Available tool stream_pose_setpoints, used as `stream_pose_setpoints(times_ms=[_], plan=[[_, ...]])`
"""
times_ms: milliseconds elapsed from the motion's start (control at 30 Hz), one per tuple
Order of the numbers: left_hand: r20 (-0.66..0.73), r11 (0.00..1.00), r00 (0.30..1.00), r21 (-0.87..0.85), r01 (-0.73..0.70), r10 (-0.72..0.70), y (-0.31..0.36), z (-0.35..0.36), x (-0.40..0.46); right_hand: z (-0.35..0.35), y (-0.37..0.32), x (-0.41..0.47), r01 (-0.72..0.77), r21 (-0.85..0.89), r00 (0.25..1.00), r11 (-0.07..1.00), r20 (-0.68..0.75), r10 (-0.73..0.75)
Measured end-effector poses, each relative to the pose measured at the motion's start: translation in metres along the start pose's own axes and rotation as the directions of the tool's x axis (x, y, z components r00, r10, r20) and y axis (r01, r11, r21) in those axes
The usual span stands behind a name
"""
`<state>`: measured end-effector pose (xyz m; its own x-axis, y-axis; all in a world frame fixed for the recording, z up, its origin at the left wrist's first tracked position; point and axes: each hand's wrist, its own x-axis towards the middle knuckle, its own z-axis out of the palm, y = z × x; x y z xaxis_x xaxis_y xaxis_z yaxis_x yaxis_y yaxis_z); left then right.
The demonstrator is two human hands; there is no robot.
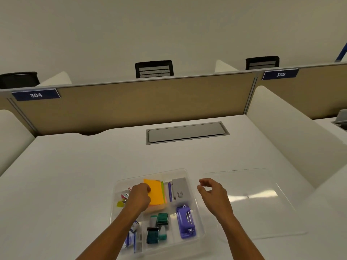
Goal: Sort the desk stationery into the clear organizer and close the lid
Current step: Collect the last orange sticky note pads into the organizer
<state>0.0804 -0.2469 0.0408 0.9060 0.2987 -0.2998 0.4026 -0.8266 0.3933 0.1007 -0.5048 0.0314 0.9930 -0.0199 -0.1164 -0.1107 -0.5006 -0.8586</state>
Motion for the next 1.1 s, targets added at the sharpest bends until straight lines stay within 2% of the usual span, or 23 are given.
stream_pose_setpoints(times_ms=[133, 233, 300, 367, 567, 667, 800, 867, 967, 1100], plan=[[-0.014, 0.999, 1.000, 0.048, 0.005, -0.005, 0.007, 0.006, -0.004, -0.009, 0.011, -0.001, -0.031, 0.036, 0.998, 0.999, -0.044, 0.033], [-0.079, 0.994, 0.997, 0.113, -0.007, 0.016, 0.016, 0.013, -0.010, -0.020, 0.021, -0.005, -0.049, 0.047, 0.996, 0.998, -0.067, 0.052], [-0.134, 0.982, 0.988, 0.180, -0.047, 0.072, 0.027, 0.016, -0.014, -0.029, 0.029, -0.009, -0.065, 0.051, 0.994, 0.997, -0.084, 0.069], [-0.145, 0.979, 0.978, 0.163, -0.125, 0.149, 0.040, 0.021, -0.018, -0.039, 0.039, -0.012, -0.074, 0.040, 0.992, 0.996, -0.095, 0.078], [-0.021, 0.938, 0.940, -0.063, -0.341, 0.340, 0.087, 0.051, -0.033, -0.080, 0.070, -0.013, -0.114, 0.008, 0.976, 0.993, -0.186, 0.114], [0.064, 0.898, 0.899, -0.110, -0.425, 0.433, 0.112, 0.073, -0.046, -0.108, 0.089, -0.010, -0.151, -0.052, 0.958, 0.987, -0.254, 0.133], [0.162, 0.838, 0.822, -0.141, -0.528, 0.545, 0.134, 0.103, -0.065, -0.146, 0.117, -0.006, -0.280, -0.163, 0.899, 0.946, -0.389, 0.199], [0.250, 0.841, 0.803, -0.149, -0.520, 0.541, 0.144, 0.116, -0.069, -0.160, 0.130, -0.004, -0.385, -0.206, 0.863, 0.900, -0.425, 0.272], [0.380, 0.894, 0.811, -0.142, -0.425, 0.445, 0.159, 0.128, -0.073, -0.169, 0.144, -0.004, -0.513, -0.259, 0.829, 0.818, -0.397, 0.394], [0.397, 0.944, 0.865, -0.238, -0.228, 0.309, 0.173, 0.144, -0.080, -0.171, 0.157, -0.008, -0.572, -0.300, 0.815, 0.764, -0.314, 0.487]])
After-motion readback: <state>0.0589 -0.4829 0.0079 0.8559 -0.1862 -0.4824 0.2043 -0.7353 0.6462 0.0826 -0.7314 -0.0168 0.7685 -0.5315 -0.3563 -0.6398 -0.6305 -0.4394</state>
